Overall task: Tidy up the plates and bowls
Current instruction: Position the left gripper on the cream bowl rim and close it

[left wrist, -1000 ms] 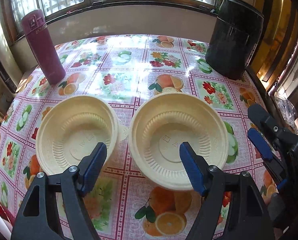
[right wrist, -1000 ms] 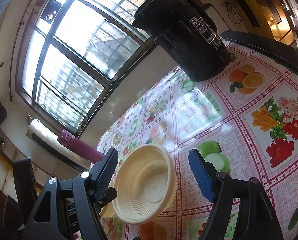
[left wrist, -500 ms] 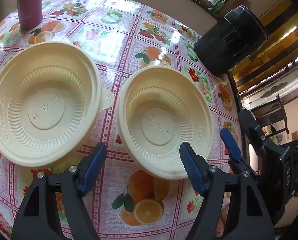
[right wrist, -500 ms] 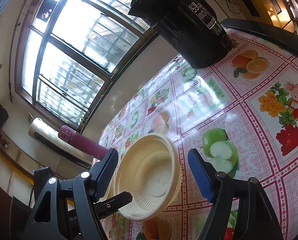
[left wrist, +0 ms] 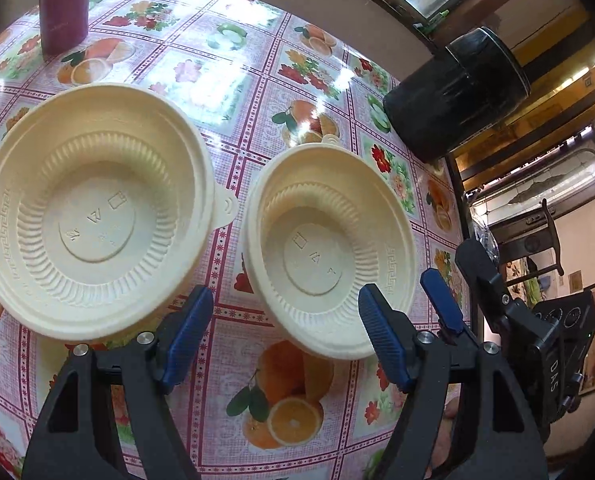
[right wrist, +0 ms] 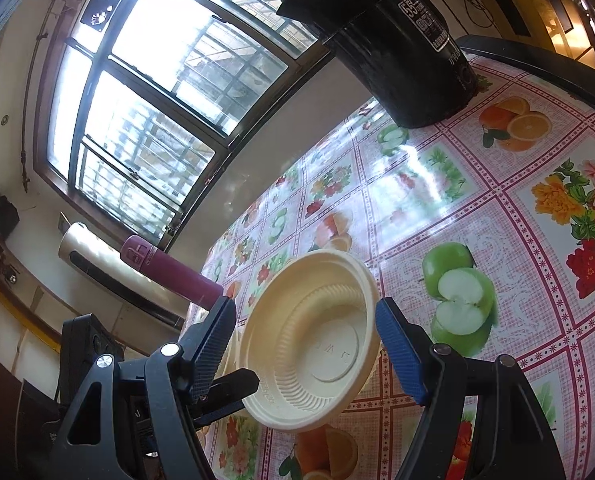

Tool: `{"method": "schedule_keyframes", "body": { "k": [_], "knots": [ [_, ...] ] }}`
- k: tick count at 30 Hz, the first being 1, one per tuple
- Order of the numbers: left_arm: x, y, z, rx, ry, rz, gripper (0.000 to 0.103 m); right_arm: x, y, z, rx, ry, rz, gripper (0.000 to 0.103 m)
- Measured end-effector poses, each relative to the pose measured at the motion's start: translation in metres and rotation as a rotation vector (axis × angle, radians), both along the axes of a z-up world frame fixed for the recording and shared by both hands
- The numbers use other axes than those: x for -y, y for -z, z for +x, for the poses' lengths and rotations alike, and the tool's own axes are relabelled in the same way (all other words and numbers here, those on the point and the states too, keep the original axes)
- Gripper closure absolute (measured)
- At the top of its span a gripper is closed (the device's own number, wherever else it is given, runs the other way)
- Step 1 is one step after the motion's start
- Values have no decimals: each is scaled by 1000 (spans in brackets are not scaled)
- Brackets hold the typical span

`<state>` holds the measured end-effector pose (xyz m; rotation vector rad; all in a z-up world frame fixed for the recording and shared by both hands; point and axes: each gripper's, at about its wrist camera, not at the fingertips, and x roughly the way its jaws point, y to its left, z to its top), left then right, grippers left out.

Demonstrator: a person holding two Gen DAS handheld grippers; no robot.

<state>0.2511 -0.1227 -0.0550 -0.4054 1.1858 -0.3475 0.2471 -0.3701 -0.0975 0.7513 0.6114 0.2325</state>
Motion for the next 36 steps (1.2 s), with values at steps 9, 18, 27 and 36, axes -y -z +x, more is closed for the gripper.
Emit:
{"method": "schedule_keyframes", "body": {
  "k": [9,18,27,36],
  "knots": [
    [-15,11,3,-46,-55,-94,28,3,7,0,-19,1,38,28],
    [-1,2,-3,14,-17,-90,28,-6,7,2,-55,24,-74,42],
    [1,-15,-7,59,-8,-108,28,-7,17,7,-100,30,-74,43],
    [-1,-6,-4,77,-38,-68,28,-14,22,8,-118,24,-84,44]
  ]
}}
